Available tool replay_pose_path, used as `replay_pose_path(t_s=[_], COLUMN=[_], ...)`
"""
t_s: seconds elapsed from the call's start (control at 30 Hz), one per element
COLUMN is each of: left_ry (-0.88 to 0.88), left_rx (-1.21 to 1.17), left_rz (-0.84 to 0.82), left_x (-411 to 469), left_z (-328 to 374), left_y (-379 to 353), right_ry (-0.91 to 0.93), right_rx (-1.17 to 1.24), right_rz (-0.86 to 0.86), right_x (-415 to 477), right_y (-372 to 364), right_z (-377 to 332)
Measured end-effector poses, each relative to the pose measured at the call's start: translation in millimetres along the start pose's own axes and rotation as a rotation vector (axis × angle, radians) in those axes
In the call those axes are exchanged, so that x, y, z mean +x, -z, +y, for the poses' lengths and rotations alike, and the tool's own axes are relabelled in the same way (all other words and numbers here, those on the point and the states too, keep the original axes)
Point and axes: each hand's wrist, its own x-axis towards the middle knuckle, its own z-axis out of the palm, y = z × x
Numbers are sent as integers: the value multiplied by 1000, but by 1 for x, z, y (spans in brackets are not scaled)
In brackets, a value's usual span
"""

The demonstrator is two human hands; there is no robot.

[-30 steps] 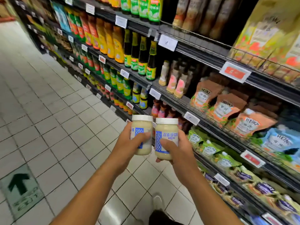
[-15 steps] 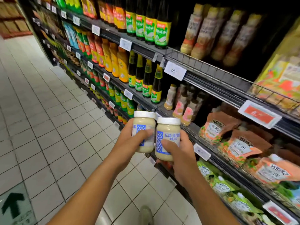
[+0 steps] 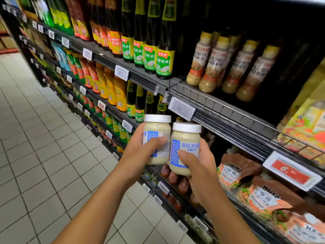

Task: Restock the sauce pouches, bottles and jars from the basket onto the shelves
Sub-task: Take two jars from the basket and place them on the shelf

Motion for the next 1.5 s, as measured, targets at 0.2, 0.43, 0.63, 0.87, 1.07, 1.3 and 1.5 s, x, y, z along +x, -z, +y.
replay_pose_path(t_s=[0.2, 0.43, 0.63, 0.87, 1.07, 1.3, 1.5], left_ry=[-70, -162, -253, -386, -470, -616, -705], left_rx=[-77, -83, -125, -192, -191, -210, -193], left_rz=[-118, -334, -529, -680, -766, -871, -820], left_x=[53, 113, 149, 165, 172, 182, 196], left_z=[28, 70, 114, 160, 198, 240, 284], left_y=[3, 8, -4, -29, -51, -79, -106], right_ry=[139, 263, 493, 652, 756, 836, 899], right_rx=[-87, -90, -170, -190, -255, -366, -498], right_rz=[142, 256, 402, 472, 490, 482, 476], right_x=[36, 67, 86, 93, 90, 91, 93], right_y=[-12, -38, -52, -63, -65, -60, -60], right_z=[-25, -67, -105, -150, -187, -239, -289])
